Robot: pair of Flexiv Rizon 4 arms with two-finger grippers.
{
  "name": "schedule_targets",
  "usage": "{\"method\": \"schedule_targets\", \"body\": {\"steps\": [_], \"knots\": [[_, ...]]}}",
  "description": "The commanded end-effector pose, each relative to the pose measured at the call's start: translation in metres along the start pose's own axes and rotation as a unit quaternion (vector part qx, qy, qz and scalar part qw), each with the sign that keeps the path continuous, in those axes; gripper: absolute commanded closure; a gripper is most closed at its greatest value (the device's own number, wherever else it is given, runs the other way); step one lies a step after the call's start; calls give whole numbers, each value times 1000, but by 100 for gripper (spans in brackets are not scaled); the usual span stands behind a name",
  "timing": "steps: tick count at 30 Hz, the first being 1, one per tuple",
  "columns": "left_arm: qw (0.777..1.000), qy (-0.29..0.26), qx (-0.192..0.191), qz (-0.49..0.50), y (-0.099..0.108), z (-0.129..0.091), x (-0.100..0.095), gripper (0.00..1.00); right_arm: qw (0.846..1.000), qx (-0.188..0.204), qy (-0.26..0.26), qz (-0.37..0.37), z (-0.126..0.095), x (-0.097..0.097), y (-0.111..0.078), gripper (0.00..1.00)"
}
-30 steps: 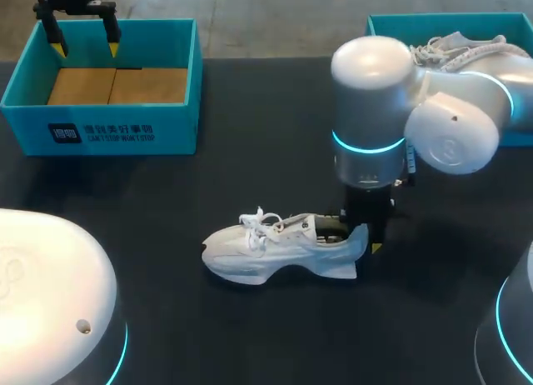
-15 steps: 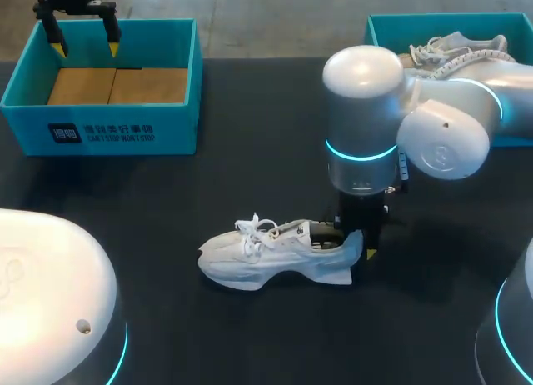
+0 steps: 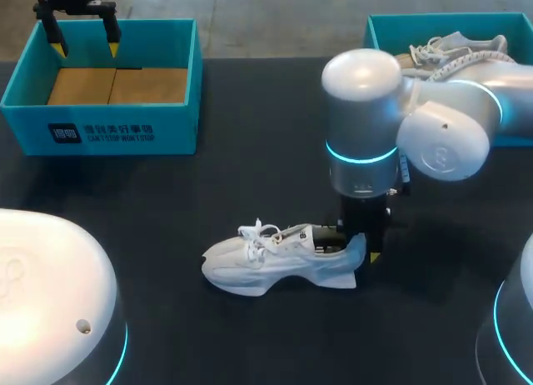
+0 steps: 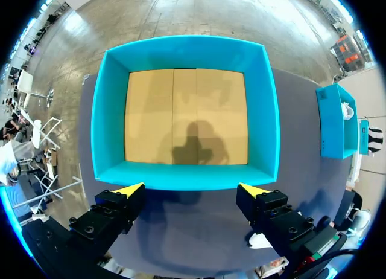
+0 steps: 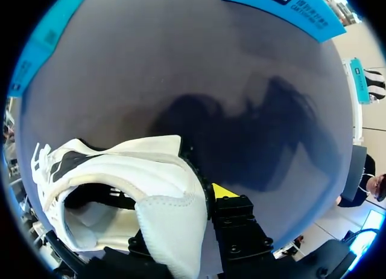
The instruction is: Take the shoe out of the shoebox, open the shoe tongue, remove and reinsert the insole, then place the shoe into the shoebox
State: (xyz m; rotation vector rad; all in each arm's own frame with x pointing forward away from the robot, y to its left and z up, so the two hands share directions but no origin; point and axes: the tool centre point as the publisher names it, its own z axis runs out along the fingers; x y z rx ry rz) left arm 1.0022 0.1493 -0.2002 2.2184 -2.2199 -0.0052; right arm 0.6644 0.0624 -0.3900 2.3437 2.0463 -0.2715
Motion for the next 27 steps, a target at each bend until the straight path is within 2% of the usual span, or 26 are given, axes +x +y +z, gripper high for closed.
{"method": "schedule_targets", "body": {"steps": [1, 17, 18, 20, 21, 27], "knots": [[1000, 0, 0, 0, 0, 0, 0, 0, 1000, 0, 1, -4, 3, 2, -2, 100], [1000, 0, 0, 0, 0, 0, 0, 0, 1000, -6, 3, -22, 4, 4, -3, 100], [1000, 0, 0, 0, 0, 0, 0, 0, 1000, -6, 7, -20, 3, 3, -3, 96], [1000, 0, 0, 0, 0, 0, 0, 0, 1000, -5, 8, -19, 2, 2, -3, 41], [1000, 0, 0, 0, 0, 0, 0, 0, 1000, -5, 8, -18, 0, 1, -3, 2], [1000, 0, 0, 0, 0, 0, 0, 0, 999, -12, 21, -21, -16, -3, -4, 0]]}}
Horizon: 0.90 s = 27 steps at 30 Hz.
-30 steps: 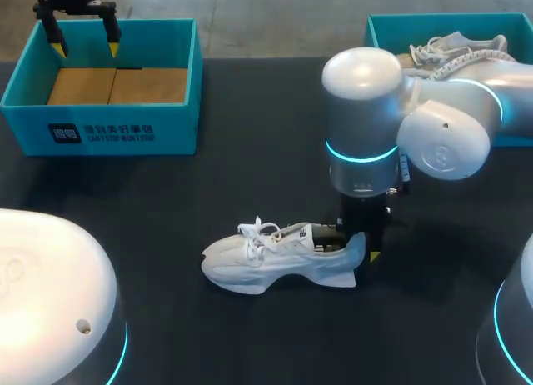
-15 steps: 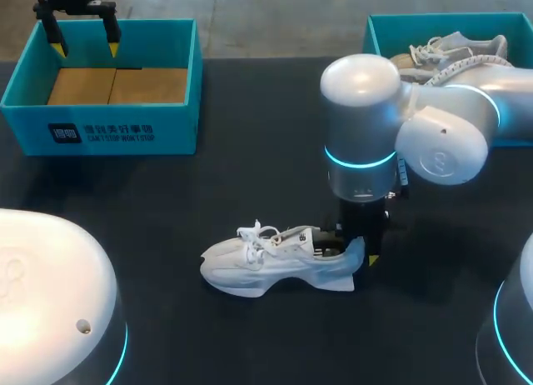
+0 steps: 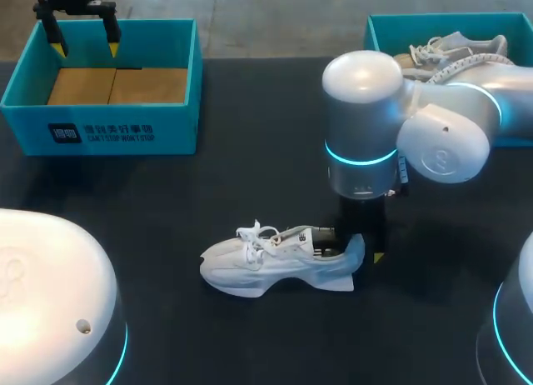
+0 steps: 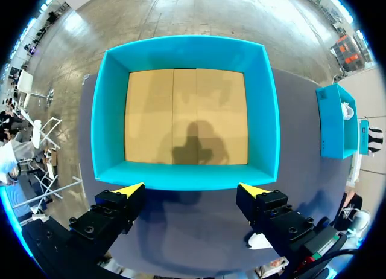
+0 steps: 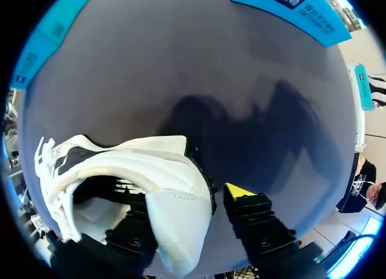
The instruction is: Take the shoe out of the shoebox, open the shoe tongue, remove and reinsert the insole, then place the shoe into the shoebox
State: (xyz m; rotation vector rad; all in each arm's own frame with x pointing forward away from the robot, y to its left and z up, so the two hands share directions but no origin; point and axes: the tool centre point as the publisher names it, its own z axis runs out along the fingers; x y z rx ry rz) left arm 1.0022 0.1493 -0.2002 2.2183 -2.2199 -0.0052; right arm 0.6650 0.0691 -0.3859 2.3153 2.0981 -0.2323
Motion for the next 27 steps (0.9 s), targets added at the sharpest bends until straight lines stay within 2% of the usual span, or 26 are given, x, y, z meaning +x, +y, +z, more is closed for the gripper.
{"method": "schedule_targets", "body": {"steps": [1, 5, 6, 11, 12, 13, 15, 21, 27], "knots": [[1000, 0, 0, 0, 0, 0, 0, 0, 1000, -7, 10, -4, -14, -9, -4, 0], [1000, 0, 0, 0, 0, 0, 0, 0, 1000, -12, 19, -10, -24, -10, -4, 0], [1000, 0, 0, 0, 0, 0, 0, 0, 999, -17, 28, -14, -33, -12, -4, 0], [1000, 0, 0, 0, 0, 0, 0, 0, 999, -18, 29, -14, -35, -12, -4, 0], [1000, 0, 0, 0, 0, 0, 0, 0, 999, -21, 36, -18, -45, -15, -4, 0], [1000, 0, 0, 0, 0, 0, 0, 0, 998, -25, 48, -21, -70, -25, -3, 0], [1000, 0, 0, 0, 0, 0, 0, 0, 997, -34, 64, -29, -81, -30, -3, 0], [1000, 0, 0, 0, 0, 0, 0, 0, 993, -37, 88, -72, -103, -42, -3, 0], [1000, 0, 0, 0, 0, 0, 0, 0, 986, -43, 114, -111, -113, -52, -5, 0]]}}
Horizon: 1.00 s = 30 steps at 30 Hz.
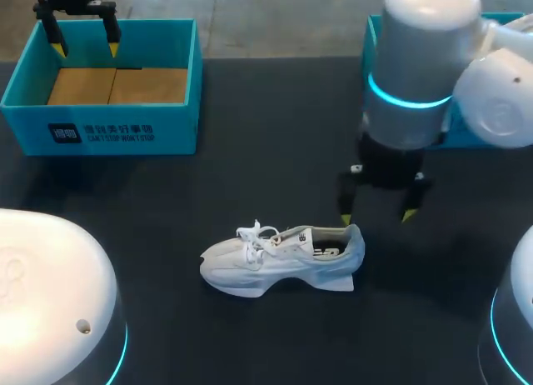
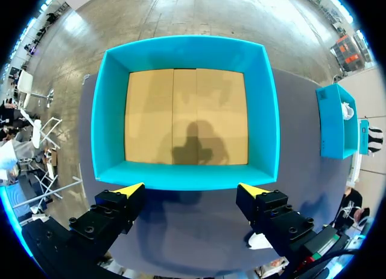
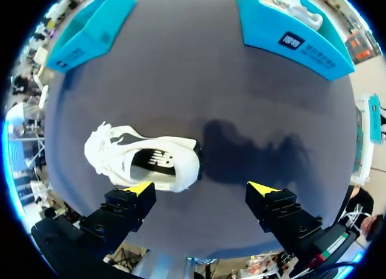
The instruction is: Take the shoe out of the shoebox, open the shoe tongue, remove and reinsert the insole, then place the shoe into the shoebox
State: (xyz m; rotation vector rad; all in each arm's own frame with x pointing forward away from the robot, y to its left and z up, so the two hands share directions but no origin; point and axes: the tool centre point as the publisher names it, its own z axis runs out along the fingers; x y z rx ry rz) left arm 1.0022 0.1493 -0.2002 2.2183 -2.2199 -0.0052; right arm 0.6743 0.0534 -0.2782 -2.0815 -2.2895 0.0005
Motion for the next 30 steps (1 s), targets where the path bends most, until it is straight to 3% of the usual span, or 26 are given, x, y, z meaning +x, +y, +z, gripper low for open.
{"method": "schedule_targets", "body": {"steps": [1, 7, 14, 16, 18, 30], "knots": [[1000, 0, 0, 0, 0, 0, 0, 0, 999, -11, 46, -21, -13, -24, -10, 0], [1000, 0, 0, 0, 0, 0, 0, 0, 992, -13, 82, -93, -14, -32, -12, 0], [1000, 0, 0, 0, 0, 0, 0, 0, 981, -42, 106, -155, -14, -44, -17, 0], [1000, 0, 0, 0, 0, 0, 0, 0, 976, -57, 110, -181, -13, -47, -18, 0], [1000, 0, 0, 0, 0, 0, 0, 0, 959, -99, 119, -238, -13, -49, -22, 0], [1000, 0, 0, 0, 0, 0, 0, 0, 959, -99, 119, -238, -13, -49, -22, 0]]}}
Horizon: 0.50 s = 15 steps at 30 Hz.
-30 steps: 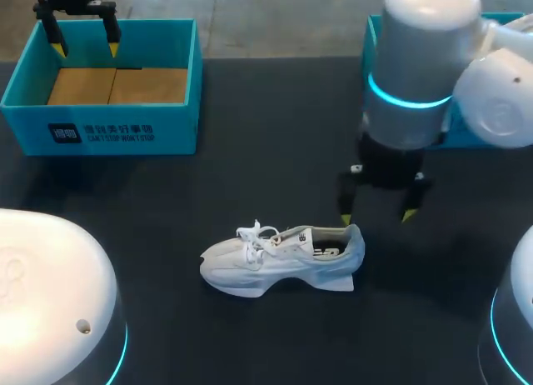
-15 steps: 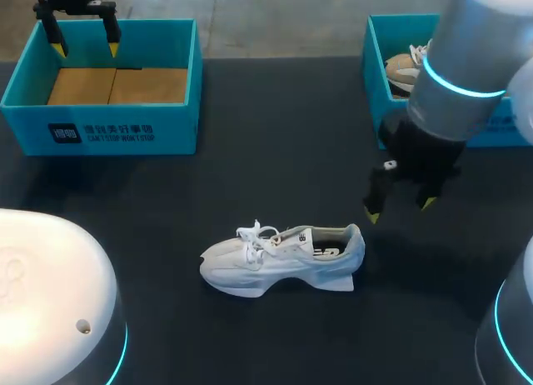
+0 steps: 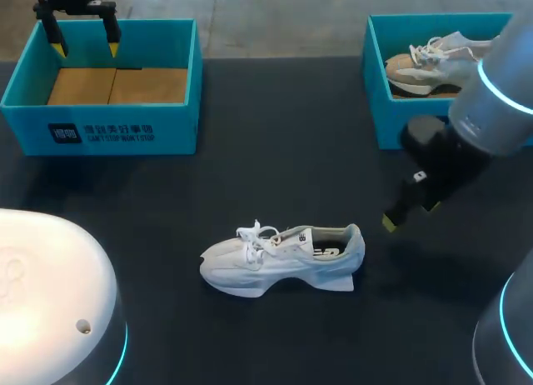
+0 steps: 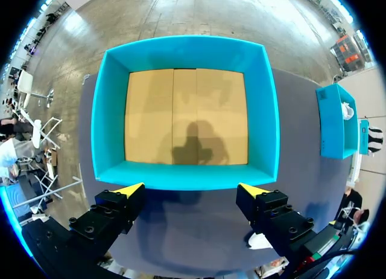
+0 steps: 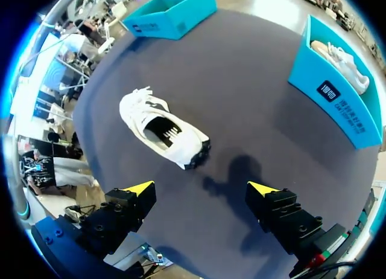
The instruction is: Take the shoe out of the shoebox, open the shoe tongue, remove and reinsert the insole, then place the shoe into the shoebox
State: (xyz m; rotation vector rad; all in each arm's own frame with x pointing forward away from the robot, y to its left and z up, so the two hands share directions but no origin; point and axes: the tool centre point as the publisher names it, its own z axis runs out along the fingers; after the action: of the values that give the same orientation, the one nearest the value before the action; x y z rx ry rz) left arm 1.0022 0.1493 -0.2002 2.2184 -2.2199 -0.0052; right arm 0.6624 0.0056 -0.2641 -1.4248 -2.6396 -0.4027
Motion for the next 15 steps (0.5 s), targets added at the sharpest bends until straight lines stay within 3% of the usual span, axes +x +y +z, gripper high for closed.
{"method": "schedule_targets", "body": {"steps": [1, 3, 6, 8, 10, 15], "knots": [[1000, 0, 0, 0, 0, 0, 0, 0, 1000, -29, 0, 0, 1, 0, -6, 0], [1000, 0, 0, 0, 0, 0, 0, 0, 1000, -29, 0, 0, 1, 0, -6, 0], [1000, 0, 0, 0, 0, 0, 0, 0, 989, -93, 62, -101, 8, 2, -1, 0], [1000, 0, 0, 0, 0, 0, 0, 0, 982, -113, 70, -135, 11, -2, -4, 0], [1000, 0, 0, 0, 0, 0, 0, 0, 961, -158, 114, -194, 9, -2, -7, 0], [1000, 0, 0, 0, 0, 0, 0, 0, 936, -204, 129, -257, 7, -12, -15, 0]]}}
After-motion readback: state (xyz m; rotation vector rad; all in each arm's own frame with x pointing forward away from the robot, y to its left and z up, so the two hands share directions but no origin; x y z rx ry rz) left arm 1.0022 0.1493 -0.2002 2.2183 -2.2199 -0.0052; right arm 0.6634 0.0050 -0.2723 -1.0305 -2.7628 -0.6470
